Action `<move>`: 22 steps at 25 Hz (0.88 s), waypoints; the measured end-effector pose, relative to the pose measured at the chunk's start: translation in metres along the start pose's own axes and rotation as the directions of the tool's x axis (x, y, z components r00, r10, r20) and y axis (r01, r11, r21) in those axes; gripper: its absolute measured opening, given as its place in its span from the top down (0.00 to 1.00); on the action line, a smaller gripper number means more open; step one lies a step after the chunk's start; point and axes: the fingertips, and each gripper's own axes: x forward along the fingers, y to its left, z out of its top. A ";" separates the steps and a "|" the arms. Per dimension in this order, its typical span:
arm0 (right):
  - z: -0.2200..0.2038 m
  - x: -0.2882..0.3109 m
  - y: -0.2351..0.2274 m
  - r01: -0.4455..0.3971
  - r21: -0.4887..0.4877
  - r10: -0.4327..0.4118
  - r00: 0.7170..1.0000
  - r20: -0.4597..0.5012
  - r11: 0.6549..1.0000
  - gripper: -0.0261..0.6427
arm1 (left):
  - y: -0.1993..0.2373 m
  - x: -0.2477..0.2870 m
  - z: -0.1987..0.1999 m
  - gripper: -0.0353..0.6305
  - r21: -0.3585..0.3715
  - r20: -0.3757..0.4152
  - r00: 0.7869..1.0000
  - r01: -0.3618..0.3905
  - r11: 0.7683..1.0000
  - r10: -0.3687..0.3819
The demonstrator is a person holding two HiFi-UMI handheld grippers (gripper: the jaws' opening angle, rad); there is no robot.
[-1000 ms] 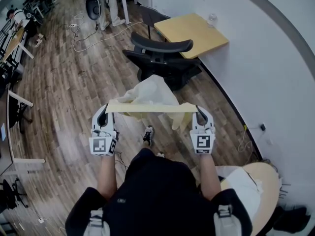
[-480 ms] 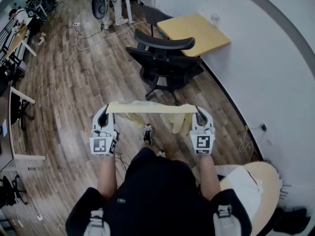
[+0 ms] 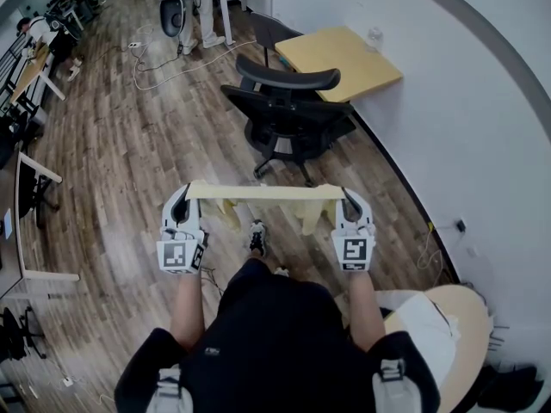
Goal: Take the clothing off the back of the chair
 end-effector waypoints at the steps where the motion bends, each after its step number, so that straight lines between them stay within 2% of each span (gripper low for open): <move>1: 0.001 0.000 0.000 0.000 0.000 0.000 1.000 0.000 1.000 0.96 | 0.000 -0.001 0.000 0.94 -0.001 0.001 1.000 0.000 1.000 0.000; 22: -0.005 -0.002 -0.004 0.005 -0.004 -0.005 1.000 -0.013 1.000 0.96 | -0.005 -0.004 -0.006 0.94 0.022 -0.026 1.000 0.004 1.000 -0.003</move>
